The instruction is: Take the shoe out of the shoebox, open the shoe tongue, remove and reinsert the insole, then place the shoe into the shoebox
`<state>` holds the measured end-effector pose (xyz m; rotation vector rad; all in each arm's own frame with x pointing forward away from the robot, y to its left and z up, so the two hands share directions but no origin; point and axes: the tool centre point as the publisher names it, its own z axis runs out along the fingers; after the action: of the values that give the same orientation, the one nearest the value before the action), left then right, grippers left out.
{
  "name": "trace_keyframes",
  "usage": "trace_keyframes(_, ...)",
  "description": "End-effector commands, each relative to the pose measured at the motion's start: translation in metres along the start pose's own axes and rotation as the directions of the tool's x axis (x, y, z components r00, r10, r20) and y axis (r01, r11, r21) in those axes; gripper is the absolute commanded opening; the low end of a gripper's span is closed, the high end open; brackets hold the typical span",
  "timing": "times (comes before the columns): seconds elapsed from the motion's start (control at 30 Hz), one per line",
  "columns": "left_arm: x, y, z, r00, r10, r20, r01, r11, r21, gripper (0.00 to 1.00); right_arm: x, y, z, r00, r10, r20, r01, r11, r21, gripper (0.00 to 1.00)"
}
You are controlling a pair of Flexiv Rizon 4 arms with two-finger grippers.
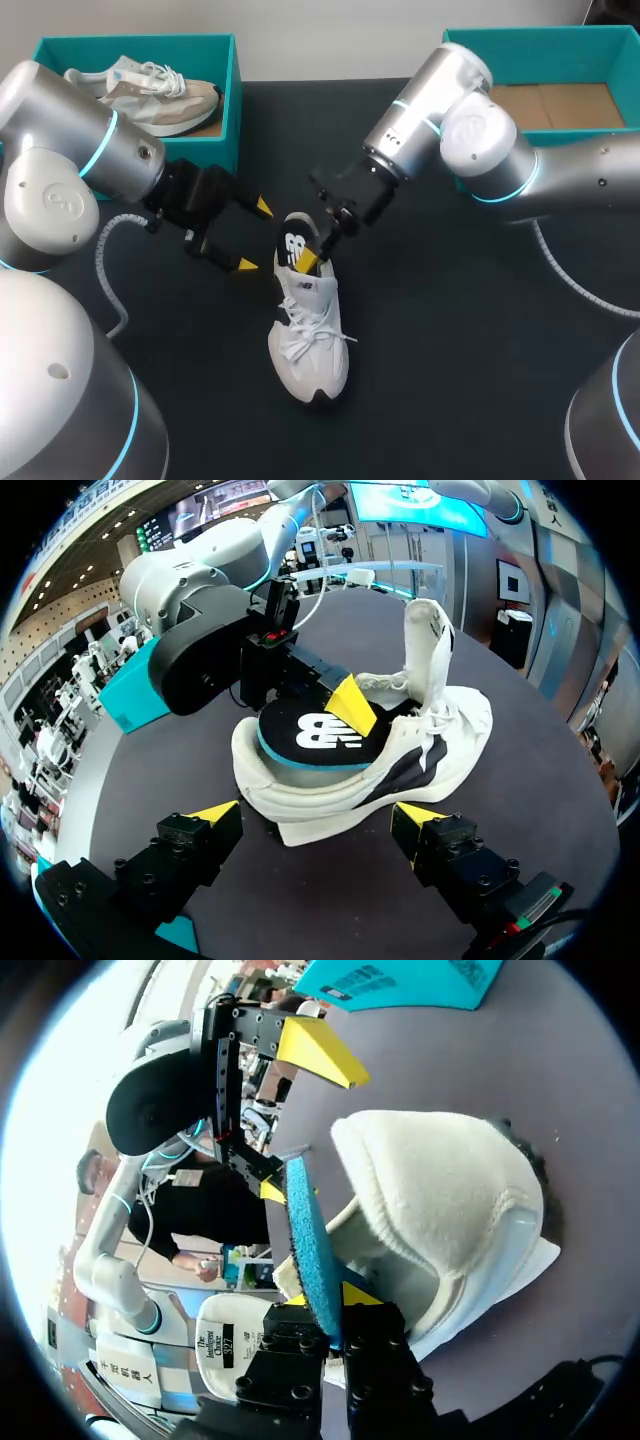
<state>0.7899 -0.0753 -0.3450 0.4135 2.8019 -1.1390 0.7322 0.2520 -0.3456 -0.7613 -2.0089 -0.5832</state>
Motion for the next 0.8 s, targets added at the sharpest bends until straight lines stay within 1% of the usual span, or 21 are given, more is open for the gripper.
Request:
trace_keyframes(0.03,0.001,0.000,0.000,1.000,0.000,0.000,0.000,1.000,-0.003,1.00,-0.004,-0.004,0.007,1.000,0.013,-0.008,-0.013,1.000,0.007,0.00)
trace_keyframes(0.23,0.001,0.000,0.000,1.000,0.000,0.000,0.000,1.000,-0.003,1.00,-0.001,0.001,0.003,1.000,0.005,0.009,-0.005,1.000,0.003,0.00)
trace_keyframes(0.3,0.001,0.000,0.000,1.000,0.000,0.000,0.000,1.000,-0.003,1.00,0.000,0.002,0.001,1.000,0.002,0.015,-0.002,1.000,0.003,0.13)
trace_keyframes(0.37,0.001,0.000,0.000,1.000,0.000,0.000,0.000,1.000,-0.003,1.00,0.001,0.003,-0.002,1.000,-0.002,0.021,0.002,1.000,0.002,0.23)
trace_keyframes(0.43,0.001,0.000,0.000,1.000,0.000,0.000,0.000,1.000,-0.003,1.00,0.003,0.005,-0.004,1.000,-0.006,0.029,0.006,1.000,-0.001,0.27)
trace_keyframes(0.53,0.001,0.000,0.000,1.000,0.000,0.000,0.000,1.000,-0.003,1.00,0.007,0.008,-0.007,0.999,-0.013,0.042,0.014,1.000,-0.007,0.31)
trace_keyframes(0.8,0.001,0.000,0.000,1.000,0.000,0.000,0.000,1.000,-0.003,1.00,0.013,0.016,-0.017,0.996,-0.040,0.078,0.041,0.999,-0.013,0.33)
